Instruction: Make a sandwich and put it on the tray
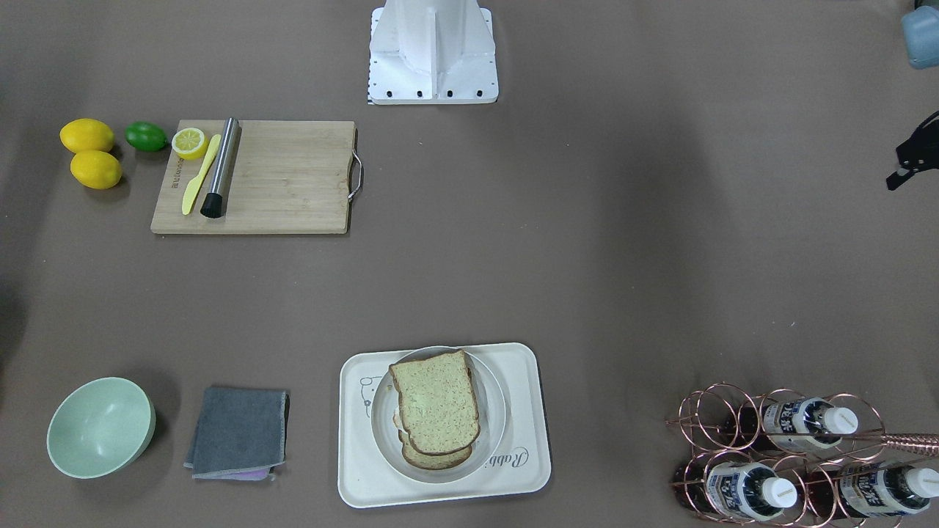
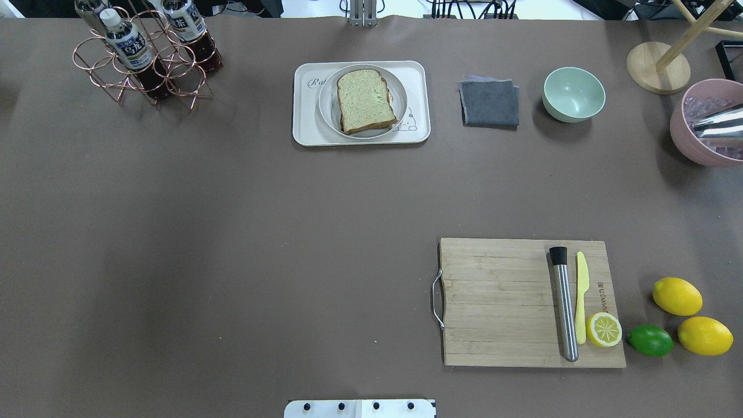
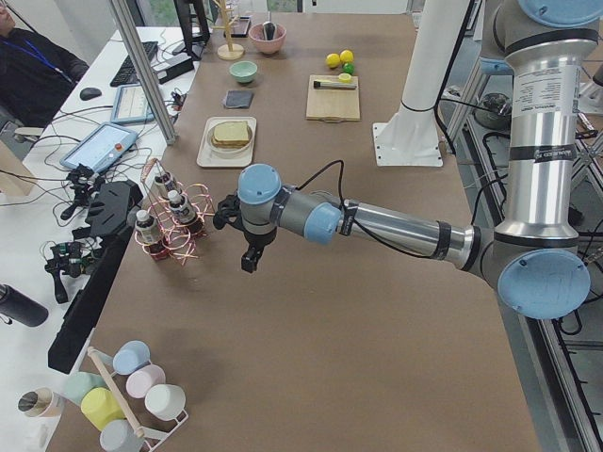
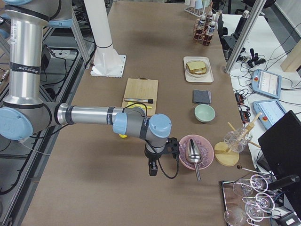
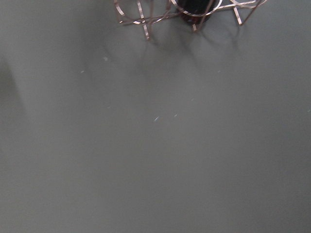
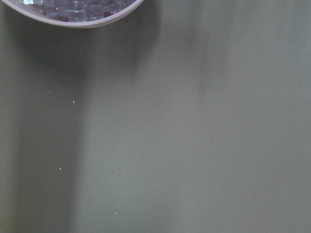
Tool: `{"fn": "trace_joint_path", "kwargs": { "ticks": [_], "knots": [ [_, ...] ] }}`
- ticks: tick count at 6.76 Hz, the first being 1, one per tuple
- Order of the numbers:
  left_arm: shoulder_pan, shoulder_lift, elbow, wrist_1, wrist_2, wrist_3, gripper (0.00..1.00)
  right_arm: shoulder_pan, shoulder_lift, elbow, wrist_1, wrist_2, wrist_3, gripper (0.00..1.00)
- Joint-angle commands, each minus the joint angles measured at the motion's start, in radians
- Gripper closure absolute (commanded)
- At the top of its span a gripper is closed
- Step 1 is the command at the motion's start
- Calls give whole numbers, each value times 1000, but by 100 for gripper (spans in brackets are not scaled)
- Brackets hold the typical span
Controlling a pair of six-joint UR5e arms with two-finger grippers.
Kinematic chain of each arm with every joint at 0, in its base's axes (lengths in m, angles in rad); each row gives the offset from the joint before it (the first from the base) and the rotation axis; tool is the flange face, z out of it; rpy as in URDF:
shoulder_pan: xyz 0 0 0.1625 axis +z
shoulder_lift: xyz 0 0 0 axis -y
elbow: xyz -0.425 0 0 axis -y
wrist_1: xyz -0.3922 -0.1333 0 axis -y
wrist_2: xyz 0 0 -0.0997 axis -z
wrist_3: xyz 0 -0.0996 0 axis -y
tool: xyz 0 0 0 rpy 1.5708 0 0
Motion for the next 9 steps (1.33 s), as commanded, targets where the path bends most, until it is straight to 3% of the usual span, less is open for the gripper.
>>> {"fn": "trace_joint_path", "kwargs": {
  "ticks": [1, 3, 9],
  "knots": [
    [-177, 97, 44, 152, 0, 233, 2, 0, -1, -5, 0, 0, 3, 0],
    [-207, 171, 90, 144, 15, 293, 2, 0, -1, -6, 0, 2, 3, 0],
    [-184, 164, 99, 143, 12, 292, 2, 0, -1, -9, 0, 2, 5, 0]
  ]
}}
